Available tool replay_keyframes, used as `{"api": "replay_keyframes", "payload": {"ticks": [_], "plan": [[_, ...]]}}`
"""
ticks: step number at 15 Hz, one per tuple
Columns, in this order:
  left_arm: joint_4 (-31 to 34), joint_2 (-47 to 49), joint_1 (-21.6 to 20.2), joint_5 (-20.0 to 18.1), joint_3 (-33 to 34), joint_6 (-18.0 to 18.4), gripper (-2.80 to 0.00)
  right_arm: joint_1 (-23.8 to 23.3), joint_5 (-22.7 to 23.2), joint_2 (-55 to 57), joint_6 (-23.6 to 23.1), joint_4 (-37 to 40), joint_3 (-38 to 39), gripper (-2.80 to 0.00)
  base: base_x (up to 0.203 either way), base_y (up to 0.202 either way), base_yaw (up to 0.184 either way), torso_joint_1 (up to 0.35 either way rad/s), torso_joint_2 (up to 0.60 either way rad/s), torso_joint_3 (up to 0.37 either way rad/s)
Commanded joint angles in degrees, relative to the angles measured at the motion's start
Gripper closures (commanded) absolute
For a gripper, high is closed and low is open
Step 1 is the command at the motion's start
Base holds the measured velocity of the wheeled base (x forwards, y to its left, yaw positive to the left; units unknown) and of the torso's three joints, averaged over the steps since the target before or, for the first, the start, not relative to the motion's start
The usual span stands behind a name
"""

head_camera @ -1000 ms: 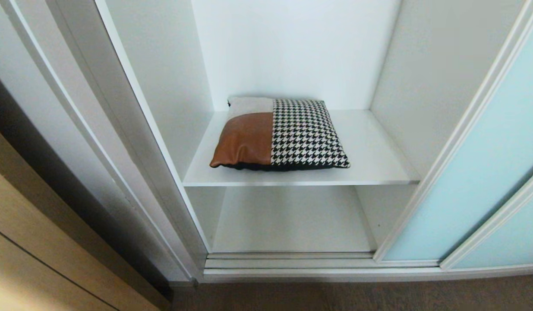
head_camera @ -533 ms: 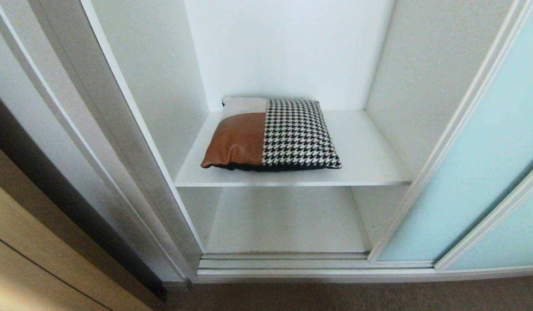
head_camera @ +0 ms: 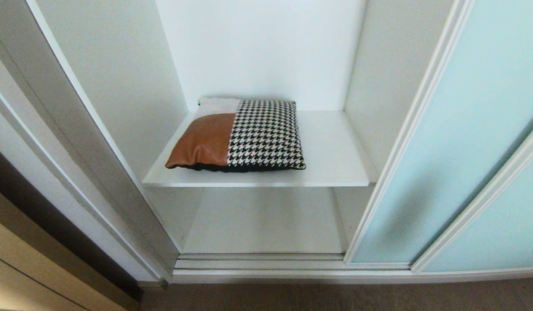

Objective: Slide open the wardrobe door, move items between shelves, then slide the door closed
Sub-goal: Close the door

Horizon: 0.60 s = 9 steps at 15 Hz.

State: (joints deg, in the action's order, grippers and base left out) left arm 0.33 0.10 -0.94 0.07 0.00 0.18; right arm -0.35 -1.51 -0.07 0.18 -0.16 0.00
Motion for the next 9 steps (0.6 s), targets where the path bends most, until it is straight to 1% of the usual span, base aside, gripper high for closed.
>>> {"api": "replay_keyframes", "payload": {"ticks": [1,3,6,7,9], "plan": [[0.0,0.1,0.0,0.0,0.0,0.0,0.00,0.0,-0.1,0.0,0.0,0.0,0.0,0.00,0.000,-0.197,0.002,0.007,0.00,0.002],[0.0,0.1,0.0,0.0,0.0,0.1,0.00,0.0,0.0,0.0,0.2,0.0,0.0,0.00,0.000,-0.196,0.002,0.002,0.00,0.002],[-0.1,0.1,0.0,-0.1,0.1,0.0,0.00,0.0,0.0,0.0,1.7,0.0,0.0,0.00,0.000,-0.188,0.002,0.002,0.01,0.004],[-0.1,0.1,0.0,-0.1,0.1,0.0,0.00,0.0,-0.1,0.0,1.7,0.0,0.0,0.00,0.000,-0.110,-0.002,0.002,0.00,-0.002],[-0.1,0.1,0.0,-0.1,0.1,0.0,0.00,0.0,0.0,0.0,1.7,0.0,0.0,0.00,0.000,0.000,0.000,0.000,0.00,0.000]]}}
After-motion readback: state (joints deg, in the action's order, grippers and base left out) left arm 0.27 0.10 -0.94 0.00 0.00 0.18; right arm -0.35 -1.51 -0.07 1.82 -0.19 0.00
